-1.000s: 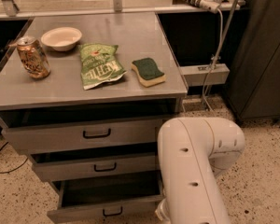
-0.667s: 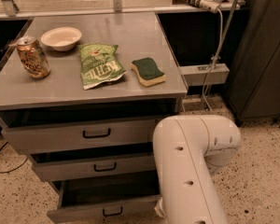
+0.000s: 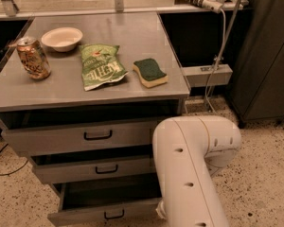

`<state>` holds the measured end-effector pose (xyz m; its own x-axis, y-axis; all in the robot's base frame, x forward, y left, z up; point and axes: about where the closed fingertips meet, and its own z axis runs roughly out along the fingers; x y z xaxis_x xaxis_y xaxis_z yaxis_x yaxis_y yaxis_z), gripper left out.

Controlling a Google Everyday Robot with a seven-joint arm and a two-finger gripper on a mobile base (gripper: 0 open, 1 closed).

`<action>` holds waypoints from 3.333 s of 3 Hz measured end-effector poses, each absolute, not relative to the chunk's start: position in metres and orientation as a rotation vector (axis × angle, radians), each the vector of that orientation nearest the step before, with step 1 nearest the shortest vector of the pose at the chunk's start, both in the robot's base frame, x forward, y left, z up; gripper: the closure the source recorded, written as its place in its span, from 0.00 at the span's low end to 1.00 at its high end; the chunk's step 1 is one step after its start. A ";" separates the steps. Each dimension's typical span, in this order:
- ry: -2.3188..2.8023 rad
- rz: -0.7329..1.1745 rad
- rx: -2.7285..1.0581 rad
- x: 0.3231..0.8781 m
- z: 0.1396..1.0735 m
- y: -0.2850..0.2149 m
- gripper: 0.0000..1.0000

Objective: Close bottom drawer

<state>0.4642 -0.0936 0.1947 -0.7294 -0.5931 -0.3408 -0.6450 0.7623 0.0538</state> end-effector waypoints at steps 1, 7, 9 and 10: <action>2.655 0.242 -0.958 0.464 0.195 -0.094 0.58; 2.655 0.242 -0.959 0.464 0.195 -0.094 0.42; 2.645 0.193 -0.939 0.475 0.192 -0.096 0.89; 2.619 0.147 -0.891 0.492 0.193 -0.101 1.00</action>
Offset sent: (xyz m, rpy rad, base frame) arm 0.0000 0.0000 0.0000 0.0000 0.0000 0.0000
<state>0.4917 -0.1007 0.1925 -0.7322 -0.5679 -0.3760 -0.6064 0.7949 -0.0199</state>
